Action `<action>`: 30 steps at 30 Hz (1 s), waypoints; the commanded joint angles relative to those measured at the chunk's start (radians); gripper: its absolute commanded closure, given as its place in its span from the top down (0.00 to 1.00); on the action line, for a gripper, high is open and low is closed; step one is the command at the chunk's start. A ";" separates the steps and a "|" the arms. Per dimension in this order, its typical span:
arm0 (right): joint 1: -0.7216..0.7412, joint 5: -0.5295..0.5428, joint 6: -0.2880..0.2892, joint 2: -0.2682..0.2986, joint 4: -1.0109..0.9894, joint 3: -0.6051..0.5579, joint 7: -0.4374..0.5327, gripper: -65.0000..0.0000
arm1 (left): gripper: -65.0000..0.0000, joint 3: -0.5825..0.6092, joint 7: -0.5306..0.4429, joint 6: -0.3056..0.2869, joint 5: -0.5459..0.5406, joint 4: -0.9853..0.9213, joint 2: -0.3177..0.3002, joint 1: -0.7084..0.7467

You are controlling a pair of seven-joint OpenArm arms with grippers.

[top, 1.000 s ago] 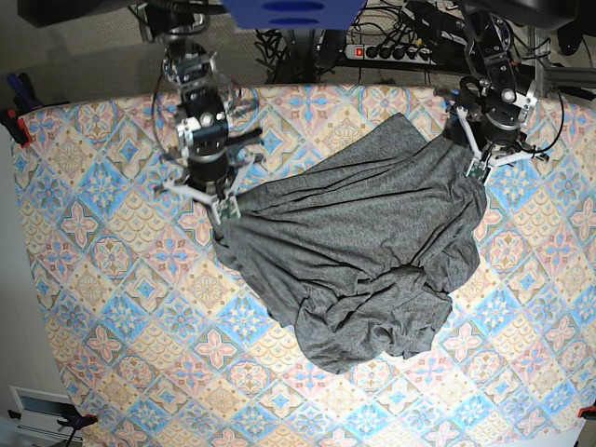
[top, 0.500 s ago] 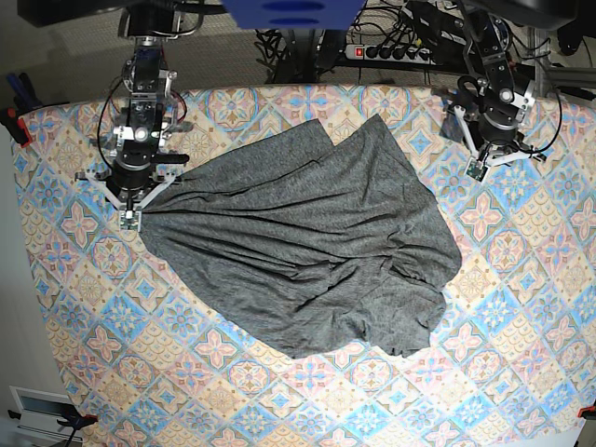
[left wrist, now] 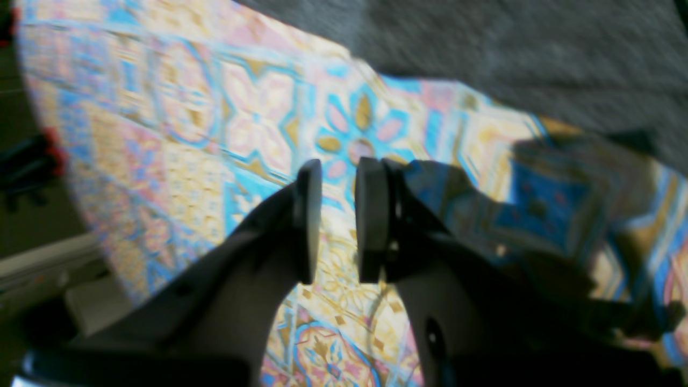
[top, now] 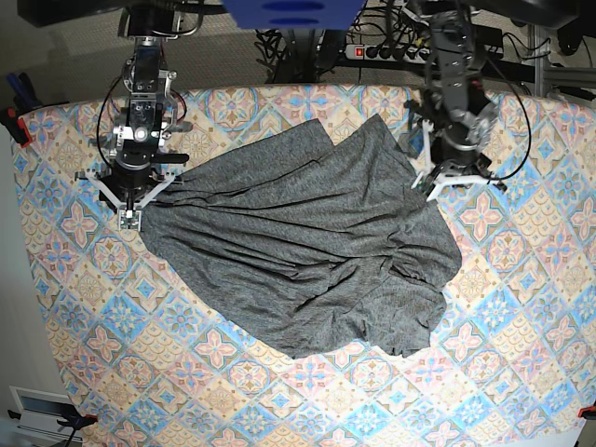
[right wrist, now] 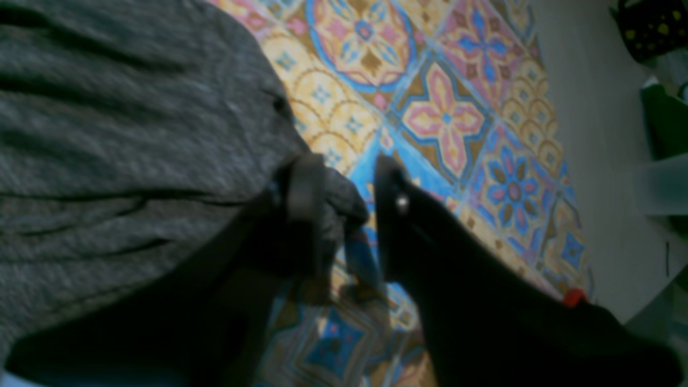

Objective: Layout the t-shirt on the table in an organized manner, then fold the t-shirt properly
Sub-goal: 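Regrasp the shirt with the left gripper and pull it outward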

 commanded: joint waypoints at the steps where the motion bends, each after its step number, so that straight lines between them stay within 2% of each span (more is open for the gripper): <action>1: 0.006 -0.010 -0.003 0.009 0.023 0.003 0.022 0.29 | 0.16 0.002 -0.010 0.005 0.033 0.016 0.022 -0.014; 3: 0.006 -0.010 -0.002 0.009 0.023 -0.005 0.022 0.31 | 0.16 0.024 -0.012 0.005 0.095 0.016 0.055 -0.031; 5: 0.005 -0.009 -0.002 0.009 0.023 -0.025 0.021 0.31 | 0.16 0.074 -0.009 0.005 0.128 0.016 0.063 -0.033; 11: 0.005 -0.009 -0.002 0.009 0.025 -0.059 0.019 0.31 | 0.16 0.153 -0.007 0.005 0.130 0.016 0.074 -0.014; 17: 0.005 -0.009 -0.002 0.009 0.025 -0.059 0.016 0.31 | 0.17 0.102 -0.006 0.005 0.142 0.017 0.166 -0.021; 21: 0.003 -0.009 -0.002 0.009 0.025 -0.059 0.015 0.31 | 0.20 0.119 0.052 0.005 0.196 0.017 0.166 -0.021; 25: 0.003 -0.009 -0.002 0.009 0.025 -0.059 0.015 0.31 | 0.29 0.226 0.102 0.005 0.234 0.017 0.166 -0.007; 30: 0.003 -0.009 -0.002 0.009 0.025 -0.059 0.015 0.31 | 0.34 0.358 0.005 0.005 0.234 0.020 0.095 0.075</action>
